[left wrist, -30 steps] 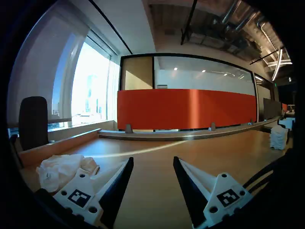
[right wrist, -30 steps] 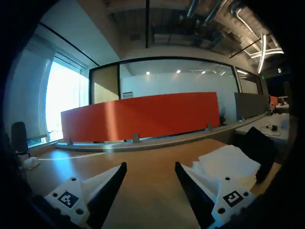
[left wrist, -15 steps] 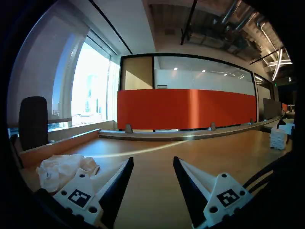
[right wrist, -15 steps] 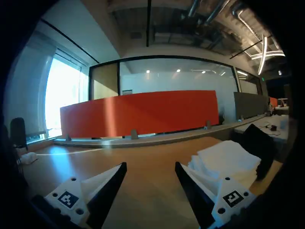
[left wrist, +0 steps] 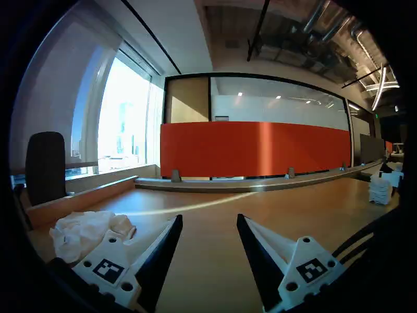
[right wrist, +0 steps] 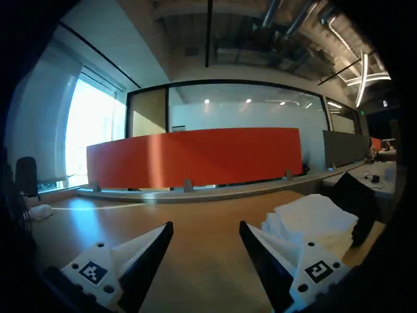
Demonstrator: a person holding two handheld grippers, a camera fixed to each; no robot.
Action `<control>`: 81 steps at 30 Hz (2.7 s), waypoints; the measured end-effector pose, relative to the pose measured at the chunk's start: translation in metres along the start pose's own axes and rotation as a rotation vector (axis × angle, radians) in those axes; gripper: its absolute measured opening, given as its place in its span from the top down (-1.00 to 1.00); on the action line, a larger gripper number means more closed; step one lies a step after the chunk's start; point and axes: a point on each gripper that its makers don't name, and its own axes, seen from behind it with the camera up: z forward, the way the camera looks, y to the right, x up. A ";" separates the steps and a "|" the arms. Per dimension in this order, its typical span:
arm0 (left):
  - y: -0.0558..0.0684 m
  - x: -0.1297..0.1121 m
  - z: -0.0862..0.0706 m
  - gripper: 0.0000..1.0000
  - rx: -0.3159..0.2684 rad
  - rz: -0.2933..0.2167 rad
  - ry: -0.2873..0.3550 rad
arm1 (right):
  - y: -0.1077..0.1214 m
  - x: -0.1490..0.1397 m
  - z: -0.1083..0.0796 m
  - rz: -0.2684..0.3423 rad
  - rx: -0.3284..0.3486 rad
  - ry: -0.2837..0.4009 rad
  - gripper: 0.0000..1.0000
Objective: Fold towel
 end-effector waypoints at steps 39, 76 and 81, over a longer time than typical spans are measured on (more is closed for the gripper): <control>0.000 0.000 0.000 -0.52 0.000 0.000 0.000 | -0.011 -0.004 0.002 -0.068 0.007 -0.004 -0.99; -0.001 -0.002 0.001 -0.52 0.000 0.000 0.001 | -0.011 -0.004 0.002 -0.067 0.007 -0.004 -0.99; 0.000 -0.003 0.001 -0.52 -0.001 0.000 0.001 | -0.012 -0.004 0.001 -0.067 0.007 -0.004 -0.99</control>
